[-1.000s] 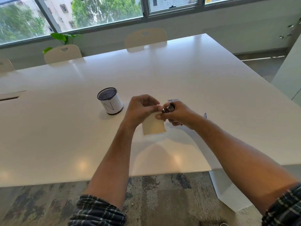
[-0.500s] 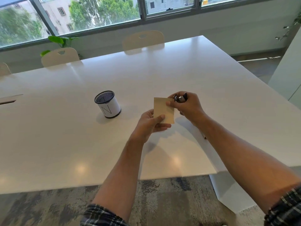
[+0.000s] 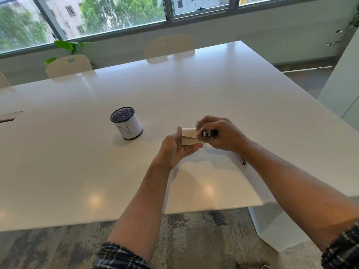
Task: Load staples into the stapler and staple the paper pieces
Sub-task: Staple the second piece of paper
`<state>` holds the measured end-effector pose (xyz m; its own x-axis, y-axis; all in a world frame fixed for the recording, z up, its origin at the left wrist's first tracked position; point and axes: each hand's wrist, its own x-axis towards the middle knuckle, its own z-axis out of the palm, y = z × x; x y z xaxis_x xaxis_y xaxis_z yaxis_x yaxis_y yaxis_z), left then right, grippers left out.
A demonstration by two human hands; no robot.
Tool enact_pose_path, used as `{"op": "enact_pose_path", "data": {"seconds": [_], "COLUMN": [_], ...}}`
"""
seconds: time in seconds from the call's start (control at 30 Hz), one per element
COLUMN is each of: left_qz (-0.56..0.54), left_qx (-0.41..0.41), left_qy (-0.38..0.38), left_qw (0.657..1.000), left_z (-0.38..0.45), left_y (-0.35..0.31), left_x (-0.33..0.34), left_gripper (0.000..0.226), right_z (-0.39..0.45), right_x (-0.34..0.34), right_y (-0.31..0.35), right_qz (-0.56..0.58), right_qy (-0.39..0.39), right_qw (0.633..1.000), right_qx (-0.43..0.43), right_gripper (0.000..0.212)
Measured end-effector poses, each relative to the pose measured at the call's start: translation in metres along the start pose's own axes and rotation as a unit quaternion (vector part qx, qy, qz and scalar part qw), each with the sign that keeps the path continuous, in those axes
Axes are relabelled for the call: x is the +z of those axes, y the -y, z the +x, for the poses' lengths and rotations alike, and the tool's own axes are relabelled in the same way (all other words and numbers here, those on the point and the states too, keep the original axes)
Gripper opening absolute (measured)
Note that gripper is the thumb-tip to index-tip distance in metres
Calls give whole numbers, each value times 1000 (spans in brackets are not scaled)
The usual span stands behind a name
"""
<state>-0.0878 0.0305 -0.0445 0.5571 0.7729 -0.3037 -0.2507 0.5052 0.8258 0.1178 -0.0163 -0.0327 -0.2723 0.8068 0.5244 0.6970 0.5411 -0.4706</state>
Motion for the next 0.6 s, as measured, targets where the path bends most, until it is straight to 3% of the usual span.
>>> {"op": "enact_pose_path", "data": {"seconds": [0.07, 0.23, 0.37, 0.6], "left_qz": [10, 15, 35, 152], "left_qx": [-1, 24, 44, 109], "left_qy": [17, 2, -15, -51], "left_qw": [1000, 1000, 998, 981], "left_z": [-1, -2, -1, 3], "left_y": [-1, -5, -4, 5], "left_x": [1, 6, 7, 6], "left_gripper": [61, 33, 27, 24], "right_z": [0, 2, 2, 1], "right_x": [0, -2, -1, 1], "right_y": [2, 4, 4, -7], "right_qz": [-18, -40, -53, -29], "right_qy": [11, 25, 24, 17], "right_qw": [1000, 998, 997, 998], "right_qx": [-16, -38, -54, -46], "right_gripper": [11, 16, 17, 7]}}
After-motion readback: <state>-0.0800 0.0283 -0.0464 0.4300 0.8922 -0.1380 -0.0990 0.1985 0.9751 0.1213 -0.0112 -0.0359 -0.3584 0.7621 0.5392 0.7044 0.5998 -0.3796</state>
